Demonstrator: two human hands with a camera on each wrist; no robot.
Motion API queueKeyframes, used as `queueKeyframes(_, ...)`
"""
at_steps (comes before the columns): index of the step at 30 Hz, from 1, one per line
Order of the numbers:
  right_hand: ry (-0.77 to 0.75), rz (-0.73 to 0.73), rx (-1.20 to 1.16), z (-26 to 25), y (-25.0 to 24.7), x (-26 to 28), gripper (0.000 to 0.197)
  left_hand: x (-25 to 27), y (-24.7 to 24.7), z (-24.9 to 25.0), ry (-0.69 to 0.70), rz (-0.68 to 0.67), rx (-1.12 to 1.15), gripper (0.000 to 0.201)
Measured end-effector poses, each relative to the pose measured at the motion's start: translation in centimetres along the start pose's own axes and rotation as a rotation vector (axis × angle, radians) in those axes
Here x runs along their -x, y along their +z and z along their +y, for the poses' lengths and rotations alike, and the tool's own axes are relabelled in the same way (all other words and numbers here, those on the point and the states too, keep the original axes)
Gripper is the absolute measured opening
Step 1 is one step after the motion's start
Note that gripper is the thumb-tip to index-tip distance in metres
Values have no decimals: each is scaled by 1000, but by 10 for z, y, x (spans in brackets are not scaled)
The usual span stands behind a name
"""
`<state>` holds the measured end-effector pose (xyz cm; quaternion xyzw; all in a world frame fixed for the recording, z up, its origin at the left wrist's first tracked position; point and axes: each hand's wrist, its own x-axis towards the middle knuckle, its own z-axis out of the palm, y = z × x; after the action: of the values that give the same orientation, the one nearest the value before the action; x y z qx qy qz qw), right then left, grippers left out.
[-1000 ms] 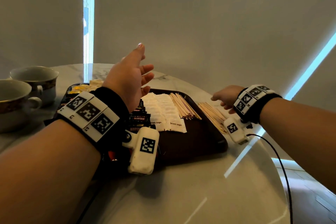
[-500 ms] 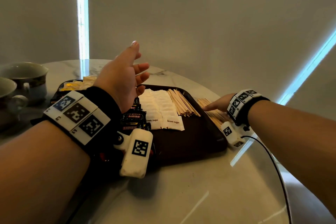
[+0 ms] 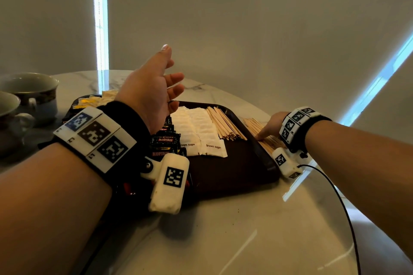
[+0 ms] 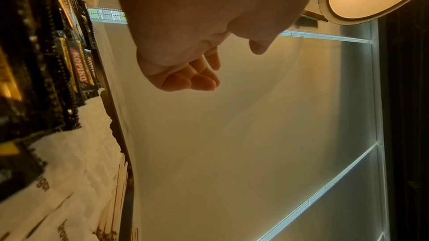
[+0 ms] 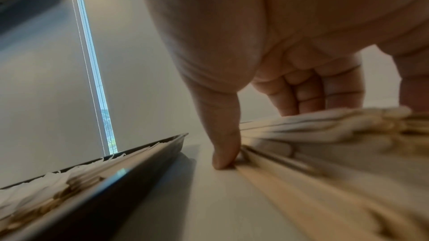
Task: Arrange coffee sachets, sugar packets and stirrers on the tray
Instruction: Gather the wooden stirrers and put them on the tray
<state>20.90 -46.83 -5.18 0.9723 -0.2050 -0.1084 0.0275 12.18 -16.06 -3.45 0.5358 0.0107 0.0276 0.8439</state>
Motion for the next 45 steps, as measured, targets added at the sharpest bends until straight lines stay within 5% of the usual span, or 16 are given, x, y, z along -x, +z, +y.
queueKeyframes(18,-57,34,69,4,5,-14,38,3,0,6,0,-9,3,40)
queueKeyframes(31,-164,48,330,-7,18,-12,32,4,0,6,0,-14,5,41)
queueKeyframes(45,-158,41,339,-5,23,-15,28,4,-1,5,6,-19,9,40)
